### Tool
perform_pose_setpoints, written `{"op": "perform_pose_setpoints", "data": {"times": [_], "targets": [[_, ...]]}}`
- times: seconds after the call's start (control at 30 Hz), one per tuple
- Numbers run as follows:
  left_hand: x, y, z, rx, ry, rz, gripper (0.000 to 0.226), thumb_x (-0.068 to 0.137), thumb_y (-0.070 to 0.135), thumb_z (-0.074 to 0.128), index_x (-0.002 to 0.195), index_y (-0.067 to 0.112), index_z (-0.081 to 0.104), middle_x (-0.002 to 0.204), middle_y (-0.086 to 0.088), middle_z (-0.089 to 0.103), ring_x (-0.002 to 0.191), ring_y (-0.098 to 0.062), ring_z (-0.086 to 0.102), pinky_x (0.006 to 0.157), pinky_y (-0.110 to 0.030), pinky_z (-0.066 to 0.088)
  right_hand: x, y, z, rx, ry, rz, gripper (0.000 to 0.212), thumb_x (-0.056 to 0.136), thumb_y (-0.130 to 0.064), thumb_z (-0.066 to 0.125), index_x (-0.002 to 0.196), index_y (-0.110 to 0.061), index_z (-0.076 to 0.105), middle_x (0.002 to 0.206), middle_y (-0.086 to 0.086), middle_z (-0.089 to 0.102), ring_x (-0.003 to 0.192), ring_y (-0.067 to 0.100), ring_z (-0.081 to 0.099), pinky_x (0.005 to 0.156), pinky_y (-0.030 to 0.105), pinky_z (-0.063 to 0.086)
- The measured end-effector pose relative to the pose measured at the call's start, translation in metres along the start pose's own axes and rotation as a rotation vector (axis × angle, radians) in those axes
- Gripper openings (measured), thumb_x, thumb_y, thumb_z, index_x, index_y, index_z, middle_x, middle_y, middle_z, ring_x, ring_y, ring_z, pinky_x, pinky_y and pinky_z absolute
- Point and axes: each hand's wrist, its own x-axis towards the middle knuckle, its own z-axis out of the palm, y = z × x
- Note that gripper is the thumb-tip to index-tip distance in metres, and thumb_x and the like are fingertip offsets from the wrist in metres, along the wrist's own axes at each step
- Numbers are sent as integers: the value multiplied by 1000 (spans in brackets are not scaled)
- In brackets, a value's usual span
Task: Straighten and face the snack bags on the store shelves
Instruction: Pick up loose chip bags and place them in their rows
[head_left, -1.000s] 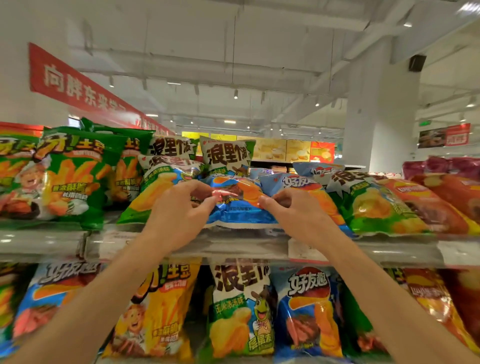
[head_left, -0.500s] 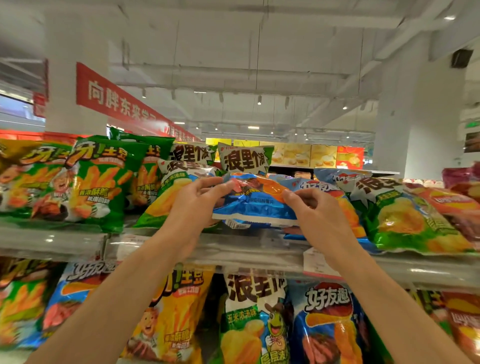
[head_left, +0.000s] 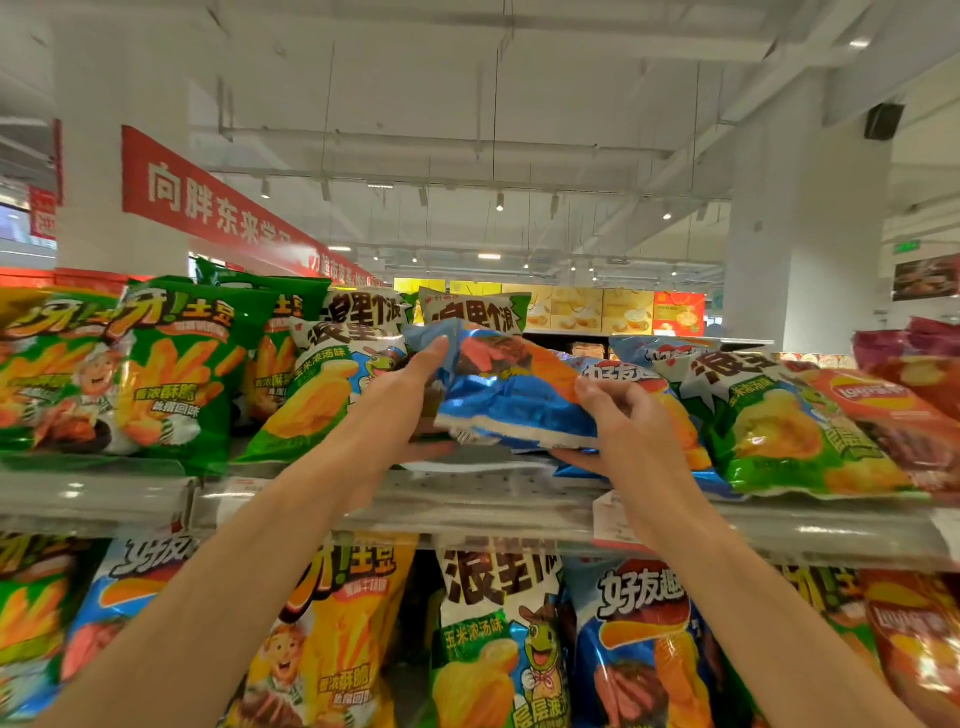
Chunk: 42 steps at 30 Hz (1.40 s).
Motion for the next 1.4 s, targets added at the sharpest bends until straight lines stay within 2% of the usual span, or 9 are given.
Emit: {"op": "perform_pose_setpoints", "data": {"times": [0.07, 0.17, 0.27, 0.47, 0.6, 0.77, 0.93, 1.13, 1.4], "targets": [[2, 2, 0, -9, -3, -3, 60, 89, 72, 53, 103, 18, 74, 102, -6, 76, 106, -29, 67, 103, -46, 50, -3, 4, 2, -152, -32, -91, 18, 99, -37, 61, 111, -24, 61, 109, -5, 67, 103, 11, 66, 84, 34, 60], [-1, 3, -3, -94, -10, 29, 70, 82, 71, 67, 116, 10, 69, 109, -11, 71, 97, -30, 58, 84, -42, 43, -5, 0, -1, -285, -111, -204, 21, 97, -38, 63, 114, -26, 61, 111, -12, 66, 99, -6, 63, 78, 13, 50], [1, -4, -4, -27, 20, 81, 69, 70, 69, 80, 119, 25, 60, 113, -8, 74, 95, -35, 69, 77, -37, 44, -5, -2, -5, -296, -178, -250, 21, 97, -30, 66, 115, -22, 61, 112, -13, 65, 88, -17, 63, 70, 4, 48], [0, -7, 17, -31, 77, 225, 44, 88, 37, 76, 123, 19, 56, 108, 2, 71, 81, -3, 73, 60, -14, 53, 3, -13, -29, -399, -207, -287, 23, 97, -43, 61, 114, -28, 60, 112, -19, 67, 99, -1, 67, 79, 15, 53], [2, -12, 32, -23, 118, 260, 49, 88, 37, 76, 127, 19, 53, 111, 3, 67, 92, -5, 68, 63, -12, 49, 38, -8, -87, -1020, 220, -444, 48, 96, -56, 54, 129, -21, 55, 129, -5, 60, 121, 16, 53, 102, 35, 45], [5, -14, 47, -35, 144, 279, 54, 89, 39, 75, 134, 17, 54, 112, 5, 67, 94, -4, 66, 63, -10, 49, 57, 1, -142, -1543, 297, -125, 93, 89, -79, 38, 157, -20, 19, 169, 13, 8, 155, 38, 0, 121, 61, 3], [5, -17, 56, -65, 168, 299, 52, 91, 38, 73, 135, 20, 54, 108, 10, 65, 91, 1, 64, 66, -12, 48, 63, 4, -152, -1449, 176, 59, 98, 88, -80, 40, 160, -26, 4, 170, 7, -4, 156, 36, -3, 122, 62, 3], [5, -18, 47, -78, 208, 304, 58, 86, 40, 77, 135, 19, 55, 118, 2, 68, 100, -8, 67, 79, -21, 52, 64, 1, -151, -1279, 277, -55, 79, 89, -49, 63, 154, -22, 25, 157, 8, 36, 142, 35, 35, 111, 63, 34], [0, -8, 13, 11, 247, 366, 49, 87, 41, 75, 129, 23, 58, 111, 5, 70, 96, -6, 68, 77, -20, 50, 60, -22, -112, -1226, 374, -343, 83, 91, -50, 63, 156, -20, 22, 161, 7, 32, 147, 32, 32, 118, 57, 31]]}}
